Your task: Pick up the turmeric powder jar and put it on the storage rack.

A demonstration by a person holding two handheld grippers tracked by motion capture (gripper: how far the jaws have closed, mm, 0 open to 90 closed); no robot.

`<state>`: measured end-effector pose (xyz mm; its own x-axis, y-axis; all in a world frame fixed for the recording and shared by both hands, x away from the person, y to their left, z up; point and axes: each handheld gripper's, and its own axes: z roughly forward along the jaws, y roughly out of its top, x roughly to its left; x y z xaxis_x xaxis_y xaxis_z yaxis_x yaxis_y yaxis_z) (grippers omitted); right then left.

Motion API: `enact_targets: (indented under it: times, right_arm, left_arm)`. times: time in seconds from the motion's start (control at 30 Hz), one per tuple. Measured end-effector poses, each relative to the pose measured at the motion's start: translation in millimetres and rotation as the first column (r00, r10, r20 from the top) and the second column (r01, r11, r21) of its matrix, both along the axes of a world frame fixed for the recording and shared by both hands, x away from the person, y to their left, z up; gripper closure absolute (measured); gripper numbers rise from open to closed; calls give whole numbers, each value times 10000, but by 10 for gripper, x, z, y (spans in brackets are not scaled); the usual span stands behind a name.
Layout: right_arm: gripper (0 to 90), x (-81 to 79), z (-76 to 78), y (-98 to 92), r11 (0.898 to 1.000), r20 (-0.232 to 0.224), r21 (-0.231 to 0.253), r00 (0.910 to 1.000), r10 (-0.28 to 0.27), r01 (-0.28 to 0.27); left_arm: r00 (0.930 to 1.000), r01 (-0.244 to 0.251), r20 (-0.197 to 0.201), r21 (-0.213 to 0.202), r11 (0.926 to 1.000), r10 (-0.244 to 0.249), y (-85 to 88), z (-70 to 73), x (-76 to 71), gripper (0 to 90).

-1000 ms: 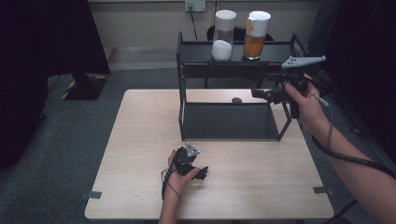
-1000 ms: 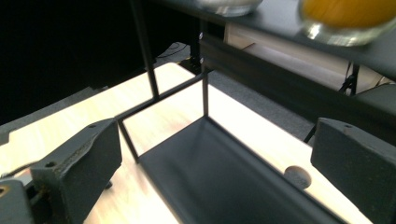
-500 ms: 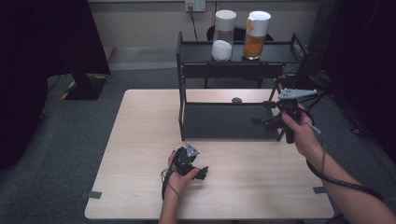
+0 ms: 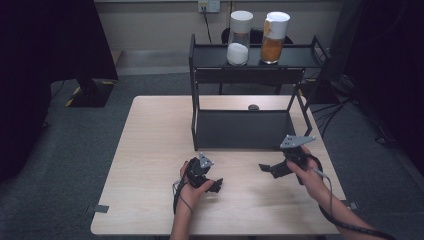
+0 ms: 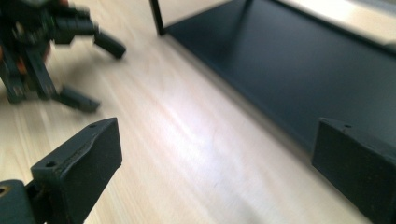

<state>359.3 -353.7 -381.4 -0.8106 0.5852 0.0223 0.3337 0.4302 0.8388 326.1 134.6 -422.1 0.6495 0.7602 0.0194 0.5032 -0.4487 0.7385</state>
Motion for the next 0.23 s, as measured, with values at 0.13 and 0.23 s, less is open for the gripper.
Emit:
enact_targets:
  times: [0.13, 0.23]
  right_arm:
    - [11, -40, -191, 35, 9994, -231, -314, 9997, 126, -134]
    - [9, -87, -240, 56, 9984, -263, -530, 9995, 181, -195]
  left_arm:
    - [10000, -2, -3, 3, 10000, 2, 0, 1, 0, 0]
    - [10000, -5, -17, -27, 10000, 5, 5, 1, 0, 0]
